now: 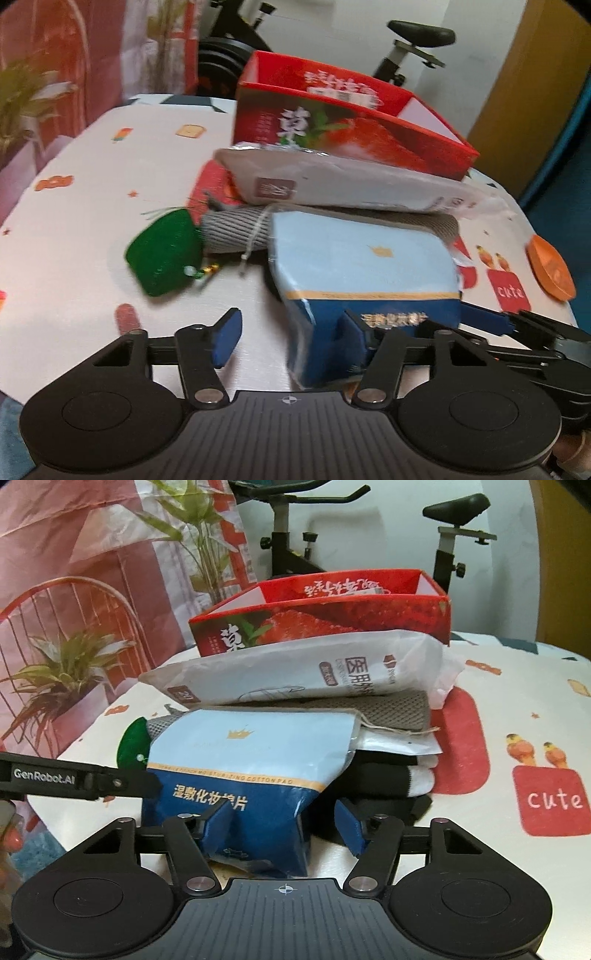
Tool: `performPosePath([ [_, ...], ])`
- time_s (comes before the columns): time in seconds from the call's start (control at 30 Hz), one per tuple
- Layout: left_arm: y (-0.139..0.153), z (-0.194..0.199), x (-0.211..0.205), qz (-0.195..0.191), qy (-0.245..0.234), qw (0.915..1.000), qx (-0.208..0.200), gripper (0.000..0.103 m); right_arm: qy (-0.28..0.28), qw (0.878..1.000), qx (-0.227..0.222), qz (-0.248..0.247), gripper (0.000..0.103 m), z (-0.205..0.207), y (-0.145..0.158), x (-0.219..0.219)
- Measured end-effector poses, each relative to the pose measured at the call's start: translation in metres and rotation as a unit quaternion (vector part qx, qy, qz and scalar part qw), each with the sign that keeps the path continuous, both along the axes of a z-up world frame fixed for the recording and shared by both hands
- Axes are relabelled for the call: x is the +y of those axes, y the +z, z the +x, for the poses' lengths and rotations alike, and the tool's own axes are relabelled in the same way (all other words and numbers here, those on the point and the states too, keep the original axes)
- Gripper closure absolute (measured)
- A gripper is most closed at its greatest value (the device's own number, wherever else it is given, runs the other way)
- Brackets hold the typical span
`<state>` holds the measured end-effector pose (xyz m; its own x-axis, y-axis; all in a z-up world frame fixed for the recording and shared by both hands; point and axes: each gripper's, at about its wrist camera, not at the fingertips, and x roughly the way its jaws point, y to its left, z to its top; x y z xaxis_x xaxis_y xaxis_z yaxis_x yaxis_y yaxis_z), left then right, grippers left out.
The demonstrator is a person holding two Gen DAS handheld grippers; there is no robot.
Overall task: Organize soft objects
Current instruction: 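Lower the right gripper onto the blue cotton pad bag and grasp it, then lift the blue cotton pad bag with the right gripper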
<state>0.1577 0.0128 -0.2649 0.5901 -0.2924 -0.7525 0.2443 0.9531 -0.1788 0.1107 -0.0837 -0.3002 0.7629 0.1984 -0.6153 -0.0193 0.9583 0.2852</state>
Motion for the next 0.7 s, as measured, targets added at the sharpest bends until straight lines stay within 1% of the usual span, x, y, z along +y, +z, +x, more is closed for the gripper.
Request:
performPosePath([
  [0.1, -0.005, 0.0, -0.005, -0.011, -0.014, 0.9998, 0.004, 0.047, 0.006, 1.0, 0.001, 0.008, 0.049, 0.0, -0.002, 0.001],
  [0.27, -0.017, 0.004, -0.004, -0.056, -0.024, 0.9977, 0.03, 0.047, 0.011, 1.0, 0.004, 0.02, 0.054, 0.001, -0.004, 0.001],
  [0.33, -0.022, 0.005, -0.003, -0.069, -0.028, 0.9966, 0.034, 0.047, 0.013, 1.0, 0.005, 0.026, 0.059, 0.001, -0.004, 0.001],
  [0.5, -0.027, 0.004, -0.009, -0.076, -0.042, 0.9957, 0.032, 0.047, 0.016, 0.999, 0.004, 0.029, 0.064, 0.0, -0.004, 0.001],
  [0.57, -0.027, 0.004, -0.011, -0.081, -0.047, 0.995, 0.035, 0.049, 0.016, 0.999, 0.004, 0.03, 0.065, -0.001, -0.004, 0.001],
  [0.7, -0.027, 0.001, -0.012, -0.073, -0.052, 0.9955, 0.03, 0.052, 0.012, 0.999, 0.004, 0.033, 0.069, -0.002, -0.003, -0.001],
])
